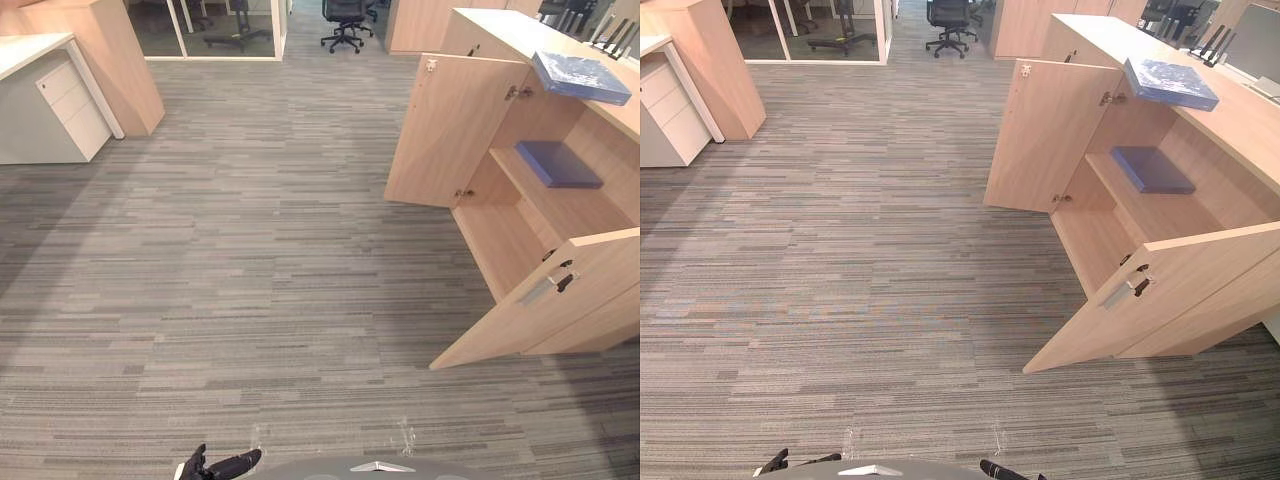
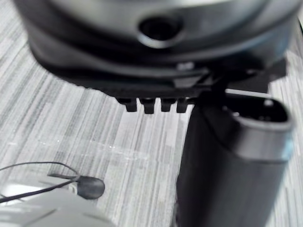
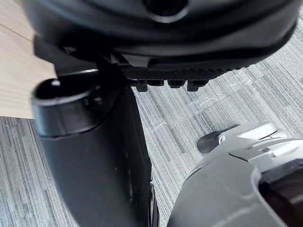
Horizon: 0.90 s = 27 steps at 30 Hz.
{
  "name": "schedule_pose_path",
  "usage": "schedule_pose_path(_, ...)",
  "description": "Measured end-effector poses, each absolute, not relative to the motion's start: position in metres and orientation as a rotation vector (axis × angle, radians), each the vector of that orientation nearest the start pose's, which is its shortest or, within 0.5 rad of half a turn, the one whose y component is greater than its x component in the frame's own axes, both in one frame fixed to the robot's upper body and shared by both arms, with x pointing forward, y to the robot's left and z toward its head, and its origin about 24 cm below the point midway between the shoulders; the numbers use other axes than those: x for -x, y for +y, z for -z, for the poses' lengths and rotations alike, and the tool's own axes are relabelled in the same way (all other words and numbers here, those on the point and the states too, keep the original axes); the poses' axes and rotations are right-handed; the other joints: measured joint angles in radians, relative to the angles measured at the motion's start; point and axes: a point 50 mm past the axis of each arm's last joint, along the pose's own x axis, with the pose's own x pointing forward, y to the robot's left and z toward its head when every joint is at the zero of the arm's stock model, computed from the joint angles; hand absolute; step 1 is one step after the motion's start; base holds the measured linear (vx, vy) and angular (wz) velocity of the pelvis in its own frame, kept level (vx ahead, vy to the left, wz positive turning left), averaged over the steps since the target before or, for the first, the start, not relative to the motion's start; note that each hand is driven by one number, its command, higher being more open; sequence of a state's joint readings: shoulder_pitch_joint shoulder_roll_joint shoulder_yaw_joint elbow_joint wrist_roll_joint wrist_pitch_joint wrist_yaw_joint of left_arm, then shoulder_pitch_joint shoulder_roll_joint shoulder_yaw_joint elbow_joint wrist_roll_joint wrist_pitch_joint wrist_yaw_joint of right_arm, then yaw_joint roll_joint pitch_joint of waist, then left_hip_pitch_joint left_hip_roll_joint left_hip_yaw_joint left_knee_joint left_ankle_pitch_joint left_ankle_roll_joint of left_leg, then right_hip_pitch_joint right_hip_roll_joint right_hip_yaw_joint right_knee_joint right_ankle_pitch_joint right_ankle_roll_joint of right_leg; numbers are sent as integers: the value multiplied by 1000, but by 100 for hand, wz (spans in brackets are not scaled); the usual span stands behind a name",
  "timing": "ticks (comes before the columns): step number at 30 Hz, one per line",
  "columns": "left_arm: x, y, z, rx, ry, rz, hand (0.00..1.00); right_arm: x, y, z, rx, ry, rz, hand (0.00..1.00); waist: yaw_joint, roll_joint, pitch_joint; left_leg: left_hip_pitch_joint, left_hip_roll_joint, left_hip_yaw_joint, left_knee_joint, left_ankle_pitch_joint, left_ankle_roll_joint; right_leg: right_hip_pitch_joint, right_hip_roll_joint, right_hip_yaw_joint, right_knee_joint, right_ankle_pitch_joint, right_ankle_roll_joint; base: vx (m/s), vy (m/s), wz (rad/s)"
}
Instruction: Walk over to the cabinet, pick up the folder, carry it to the office cabinet, place the folder inside the office cabinet, then close the office cabinet door
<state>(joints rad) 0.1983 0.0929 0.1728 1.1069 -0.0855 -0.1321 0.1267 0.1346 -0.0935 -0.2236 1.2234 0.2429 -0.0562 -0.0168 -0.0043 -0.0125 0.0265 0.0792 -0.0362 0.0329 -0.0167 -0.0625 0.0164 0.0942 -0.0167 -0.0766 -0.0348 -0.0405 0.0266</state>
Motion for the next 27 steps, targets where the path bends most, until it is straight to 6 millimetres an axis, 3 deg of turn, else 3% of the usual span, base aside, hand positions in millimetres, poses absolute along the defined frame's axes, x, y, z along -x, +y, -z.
schedule_pose_path(12,-39,215,167,45,1154,-422,100,-37,-212,173,-240,1236,471,100,-1,7,10,23,-6,0,-67,59,5,-7,-5,0,-1,13,3,-61,-8,1)
schedule_pose_path(27,-38,214,168,72,1162,-376,100,-41,-212,173,-240,1234,455,100,-5,6,8,17,-7,9,-68,61,6,-5,-4,7,-28,28,3,-23,-3,-1)
